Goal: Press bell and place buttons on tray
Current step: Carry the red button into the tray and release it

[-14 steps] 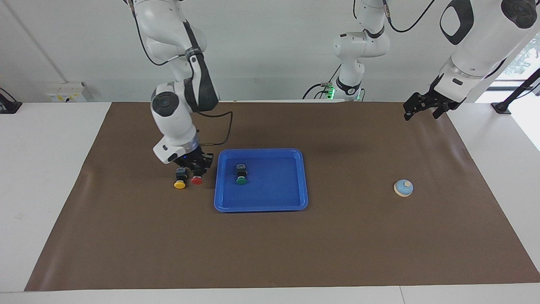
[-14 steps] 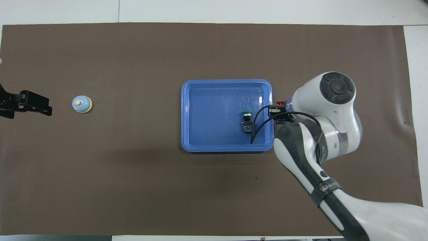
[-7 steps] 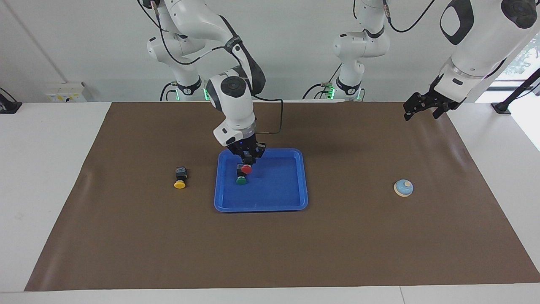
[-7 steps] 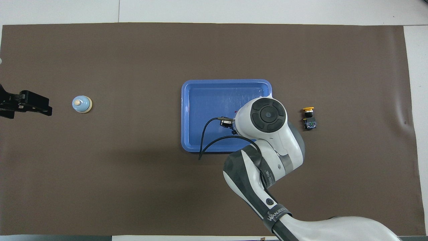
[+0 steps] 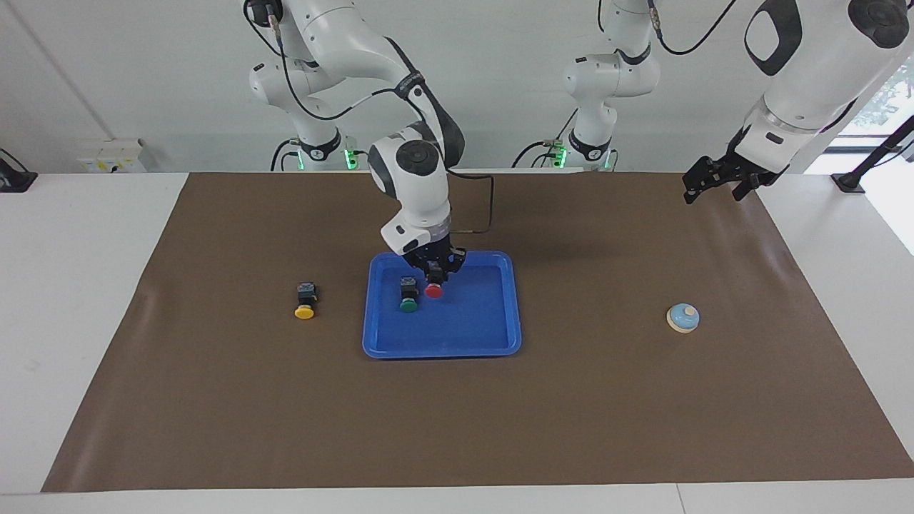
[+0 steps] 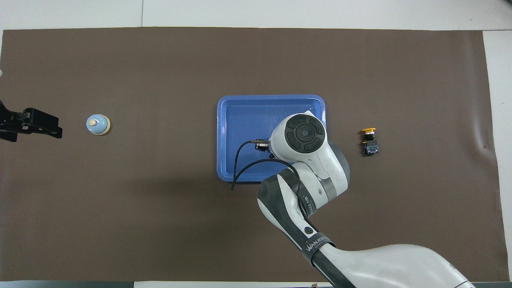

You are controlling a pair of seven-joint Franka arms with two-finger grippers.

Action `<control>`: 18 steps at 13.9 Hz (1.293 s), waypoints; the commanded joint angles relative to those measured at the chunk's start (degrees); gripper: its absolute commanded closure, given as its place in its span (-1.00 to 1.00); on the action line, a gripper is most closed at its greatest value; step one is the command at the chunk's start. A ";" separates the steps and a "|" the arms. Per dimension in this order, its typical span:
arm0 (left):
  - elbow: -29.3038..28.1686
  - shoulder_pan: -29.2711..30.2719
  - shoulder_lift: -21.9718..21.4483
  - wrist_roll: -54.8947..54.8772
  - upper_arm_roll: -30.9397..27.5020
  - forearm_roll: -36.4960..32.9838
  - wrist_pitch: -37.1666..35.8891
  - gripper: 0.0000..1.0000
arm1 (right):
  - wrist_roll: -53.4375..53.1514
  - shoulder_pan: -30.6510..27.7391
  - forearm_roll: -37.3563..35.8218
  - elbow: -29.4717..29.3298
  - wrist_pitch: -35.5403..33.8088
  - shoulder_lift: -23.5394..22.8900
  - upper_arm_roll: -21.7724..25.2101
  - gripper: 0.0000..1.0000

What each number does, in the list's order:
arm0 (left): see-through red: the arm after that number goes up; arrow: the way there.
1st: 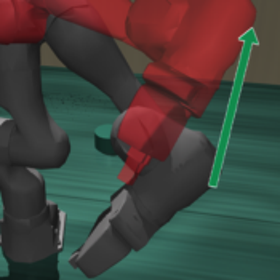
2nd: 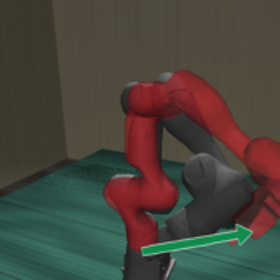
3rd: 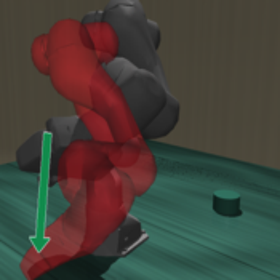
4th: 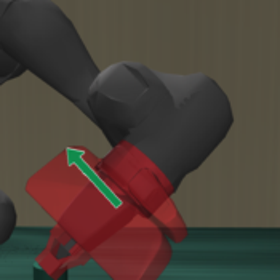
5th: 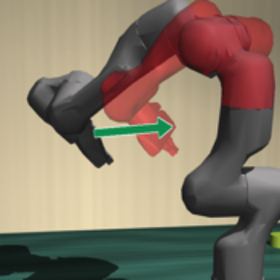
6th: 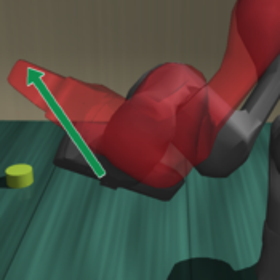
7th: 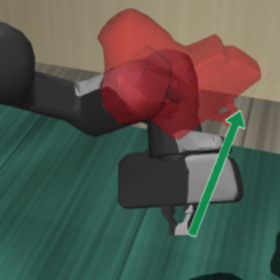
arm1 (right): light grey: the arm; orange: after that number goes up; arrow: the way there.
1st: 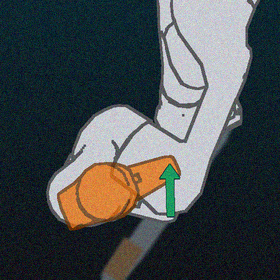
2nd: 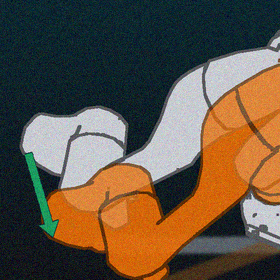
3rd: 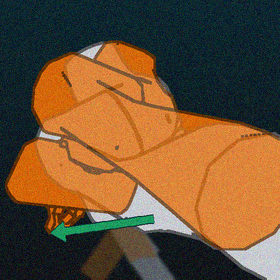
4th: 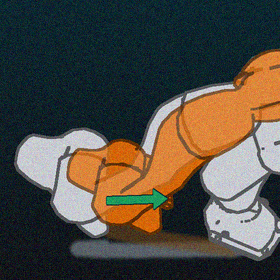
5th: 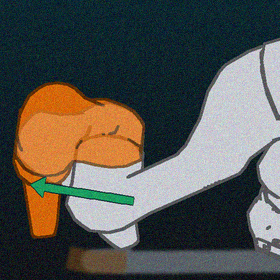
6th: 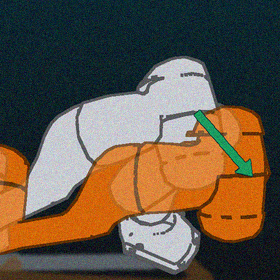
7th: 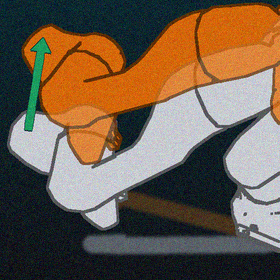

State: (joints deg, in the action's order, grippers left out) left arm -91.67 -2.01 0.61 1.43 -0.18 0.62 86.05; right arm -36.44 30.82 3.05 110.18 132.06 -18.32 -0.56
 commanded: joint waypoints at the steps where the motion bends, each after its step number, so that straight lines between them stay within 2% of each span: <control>1: -0.26 -0.10 -0.61 0.07 -0.26 0.00 -0.71 -1.00 | 5.22 -0.68 -0.50 -0.76 3.02 -2.07 -0.24 0.38; 4: -0.26 -0.10 -0.61 0.07 -0.26 0.00 -0.71 -1.00 | 7.08 -0.94 -0.50 -0.41 4.70 -2.25 -0.32 0.31; 6: -0.26 -0.10 -0.61 0.07 -0.26 0.00 -0.71 -1.00 | 7.09 -0.94 -0.50 -0.23 6.19 -2.34 -0.32 0.13; 8: -0.26 -0.10 -0.61 0.07 -0.26 0.00 -0.71 -1.00 | 7.00 -1.03 -0.41 -0.32 6.37 -2.43 -0.32 -0.69; 9: -0.26 -0.10 -0.61 0.07 -0.26 0.00 -0.71 -1.00 | 6.91 -1.11 -0.41 -0.66 6.19 -2.43 -0.32 -1.00; 11: -0.26 -0.10 -0.61 0.07 -0.26 0.00 -0.71 -1.00 | 7.00 -1.38 -0.41 -2.41 4.01 -2.34 -0.15 -1.00; 13: -0.26 -0.10 -0.61 0.07 -0.26 0.00 -0.71 -1.00 | 8.74 -3.47 -1.11 -7.67 -5.96 -2.08 0.55 -1.00; 14: -0.26 -0.10 -0.61 0.07 -0.26 0.00 -0.71 -1.00 | 13.80 -7.06 -1.46 -9.70 -11.68 -0.86 0.56 -1.00; 15: -0.26 -0.10 -0.61 0.07 -0.26 0.00 -0.71 -1.00 | 20.03 -10.75 -1.47 -9.72 -14.26 1.50 0.56 -1.00; 18: -0.26 -0.10 -0.61 0.07 -0.26 0.00 -0.71 -1.00 | 31.76 -19.64 -1.38 -6.83 -15.52 4.34 0.56 -1.00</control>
State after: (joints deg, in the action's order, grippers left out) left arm -91.67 -2.01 0.61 1.43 -0.18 0.62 86.05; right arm -10.24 15.59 1.92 100.56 116.79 -15.88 0.80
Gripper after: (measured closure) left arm 0.000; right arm 0.000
